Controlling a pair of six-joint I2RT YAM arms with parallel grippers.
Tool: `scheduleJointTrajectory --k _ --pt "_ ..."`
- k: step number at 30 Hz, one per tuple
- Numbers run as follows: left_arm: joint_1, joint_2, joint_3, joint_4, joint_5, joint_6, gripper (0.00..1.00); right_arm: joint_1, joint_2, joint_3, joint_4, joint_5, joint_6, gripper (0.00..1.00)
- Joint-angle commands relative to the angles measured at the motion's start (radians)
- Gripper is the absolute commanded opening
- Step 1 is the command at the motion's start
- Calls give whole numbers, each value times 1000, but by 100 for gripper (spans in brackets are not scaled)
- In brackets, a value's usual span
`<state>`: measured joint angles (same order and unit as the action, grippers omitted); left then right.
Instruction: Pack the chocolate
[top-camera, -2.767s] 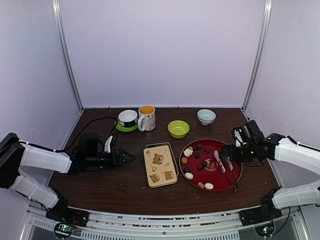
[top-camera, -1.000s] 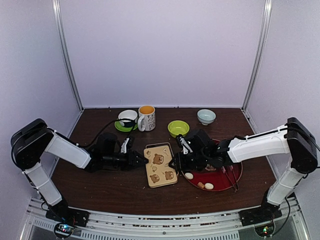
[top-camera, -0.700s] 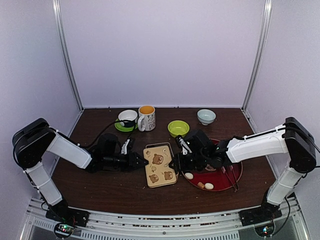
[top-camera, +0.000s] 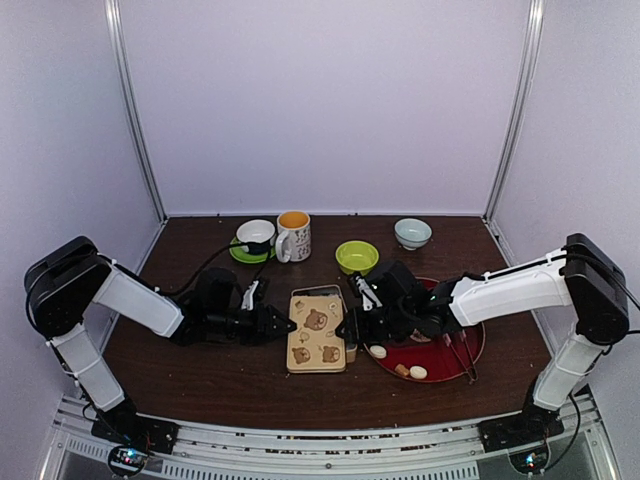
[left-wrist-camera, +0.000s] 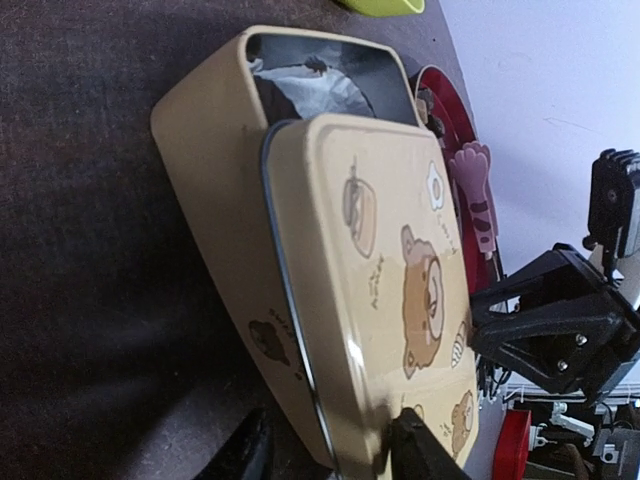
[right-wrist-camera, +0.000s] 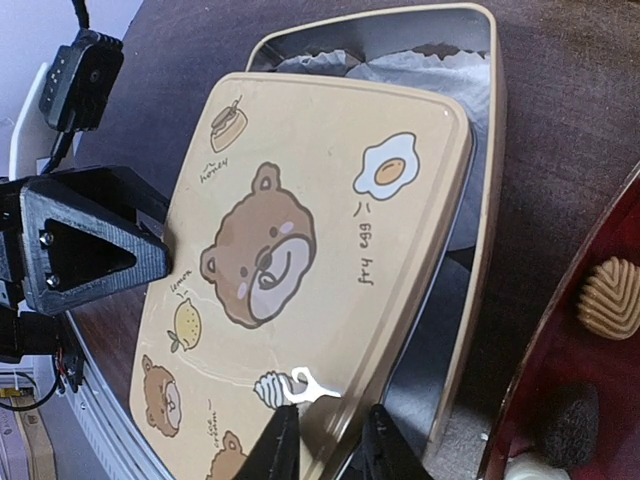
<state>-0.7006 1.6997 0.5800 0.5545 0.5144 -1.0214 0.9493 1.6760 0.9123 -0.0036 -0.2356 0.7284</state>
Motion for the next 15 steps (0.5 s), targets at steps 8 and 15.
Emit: scheduleJointTrajectory --k 8,15 --pt "-3 -27 21 -52 -3 36 49 10 10 25 3 -2 -23 23" --pt "-2 -22 5 4 18 17 45 12 15 23 4 -2 -24 22"
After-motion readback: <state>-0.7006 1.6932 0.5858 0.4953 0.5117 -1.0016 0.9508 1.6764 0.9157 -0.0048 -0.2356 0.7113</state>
